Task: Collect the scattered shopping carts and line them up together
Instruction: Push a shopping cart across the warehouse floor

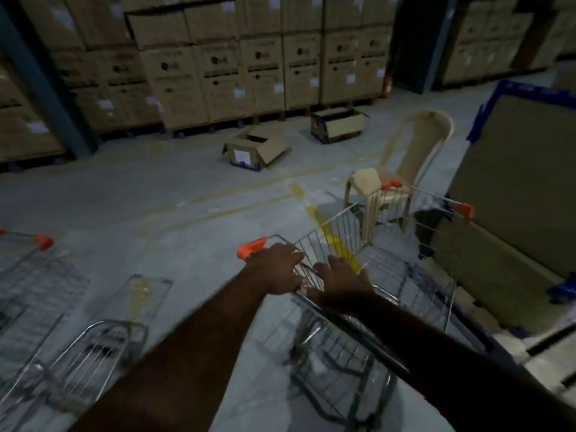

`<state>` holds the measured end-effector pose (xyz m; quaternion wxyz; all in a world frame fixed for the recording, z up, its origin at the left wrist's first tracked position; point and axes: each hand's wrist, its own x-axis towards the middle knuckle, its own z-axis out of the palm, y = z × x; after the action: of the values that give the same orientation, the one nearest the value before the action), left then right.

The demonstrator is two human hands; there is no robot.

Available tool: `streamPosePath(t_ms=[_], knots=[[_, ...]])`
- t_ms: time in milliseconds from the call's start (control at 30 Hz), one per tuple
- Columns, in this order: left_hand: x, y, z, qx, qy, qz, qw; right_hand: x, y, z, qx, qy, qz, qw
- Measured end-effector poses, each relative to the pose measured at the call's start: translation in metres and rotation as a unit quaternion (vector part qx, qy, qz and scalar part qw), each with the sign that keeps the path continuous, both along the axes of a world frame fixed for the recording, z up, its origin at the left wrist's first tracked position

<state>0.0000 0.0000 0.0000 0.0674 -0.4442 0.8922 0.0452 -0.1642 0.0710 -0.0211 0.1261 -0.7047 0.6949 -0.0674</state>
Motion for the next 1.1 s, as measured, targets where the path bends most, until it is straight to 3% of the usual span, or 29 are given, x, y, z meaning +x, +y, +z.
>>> streamPosePath(t_ms=[67,133,167,300,400,467,533,667,767,867,1100], knots=[[0.0,0.001,-0.012,0.037,-0.026,0.013,0.999,-0.001,0.006,-0.019,0.024,-0.049,-0.074,0.996],[0.003,0.001,-0.03,0.027,-0.055,-0.002,0.998,0.0,0.013,-0.028,0.141,-0.091,-0.115,0.979],[0.003,-0.002,-0.036,0.007,-0.058,-0.014,0.998,-0.001,0.012,-0.028,0.152,-0.094,-0.121,0.976],[0.006,-0.009,-0.046,-0.033,-0.002,-0.005,0.999,0.007,0.014,-0.024,0.137,-0.058,-0.155,0.977],[0.006,-0.003,-0.044,-0.051,-0.006,-0.013,0.999,0.018,0.025,-0.032,0.09,0.033,-0.147,0.985],[0.005,0.002,-0.041,-0.059,-0.013,-0.013,0.998,0.018,0.033,-0.029,0.05,0.036,-0.145,0.988],[0.002,0.009,-0.041,-0.073,-0.005,0.006,0.997,0.018,0.039,-0.023,0.034,0.036,-0.116,0.992],[-0.003,0.031,-0.047,-0.119,-0.035,0.005,0.992,0.019,0.059,-0.028,0.004,0.12,-0.049,0.992],[-0.002,0.057,-0.051,-0.149,-0.013,0.024,0.988,0.01,0.078,-0.035,-0.09,0.117,-0.007,0.989],[-0.004,0.092,-0.059,-0.197,0.033,0.086,0.976,-0.002,0.095,-0.024,-0.044,0.059,0.064,0.995],[-0.038,0.196,-0.059,-0.201,0.044,0.186,0.961,-0.054,0.158,-0.026,-0.091,0.035,0.179,0.979]])
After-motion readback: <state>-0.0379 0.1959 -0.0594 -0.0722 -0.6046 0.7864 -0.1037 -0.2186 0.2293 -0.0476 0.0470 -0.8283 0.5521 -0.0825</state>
